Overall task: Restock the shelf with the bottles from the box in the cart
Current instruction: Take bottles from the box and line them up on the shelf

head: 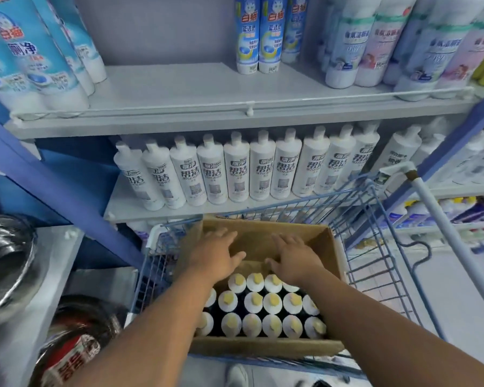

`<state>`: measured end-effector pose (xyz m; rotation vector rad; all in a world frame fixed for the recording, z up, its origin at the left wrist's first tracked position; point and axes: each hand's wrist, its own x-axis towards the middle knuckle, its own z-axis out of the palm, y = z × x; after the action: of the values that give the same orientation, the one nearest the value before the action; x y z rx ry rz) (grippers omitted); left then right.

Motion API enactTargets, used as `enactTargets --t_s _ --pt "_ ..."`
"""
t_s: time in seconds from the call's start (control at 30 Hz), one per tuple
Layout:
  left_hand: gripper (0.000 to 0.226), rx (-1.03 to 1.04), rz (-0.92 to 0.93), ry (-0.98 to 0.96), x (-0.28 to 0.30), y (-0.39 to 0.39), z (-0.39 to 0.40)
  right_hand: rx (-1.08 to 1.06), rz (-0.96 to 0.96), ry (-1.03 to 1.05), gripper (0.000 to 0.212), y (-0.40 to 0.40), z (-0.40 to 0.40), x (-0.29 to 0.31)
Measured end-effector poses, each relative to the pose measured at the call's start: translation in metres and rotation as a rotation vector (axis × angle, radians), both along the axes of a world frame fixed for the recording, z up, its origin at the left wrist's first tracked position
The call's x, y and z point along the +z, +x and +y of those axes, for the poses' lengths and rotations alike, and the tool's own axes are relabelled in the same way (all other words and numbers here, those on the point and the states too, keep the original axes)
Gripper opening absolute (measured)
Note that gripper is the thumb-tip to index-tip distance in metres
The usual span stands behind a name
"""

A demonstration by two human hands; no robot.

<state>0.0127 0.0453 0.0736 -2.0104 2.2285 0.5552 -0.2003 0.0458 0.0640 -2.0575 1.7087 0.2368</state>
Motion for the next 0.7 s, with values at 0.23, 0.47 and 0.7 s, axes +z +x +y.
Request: enactTargets --t_s 0.23,0.47,0.7 --pt "0.071 0.035 0.061 0.171 -0.061 0.01 0.0 0.024 0.002 0.078 0.074 0.025 -0.001 -0.057" --pt "0.067 0.017 0.129 0.288 -0.111 0.004 0.008 0.052 -0.026 0.126 0.072 0.027 -0.004 -0.117" --pt "0.07 0.072 0.162 0.352 -0.165 0.007 0.007 0.071 0.042 0.185 0.063 0.03 -0.007 -0.159"
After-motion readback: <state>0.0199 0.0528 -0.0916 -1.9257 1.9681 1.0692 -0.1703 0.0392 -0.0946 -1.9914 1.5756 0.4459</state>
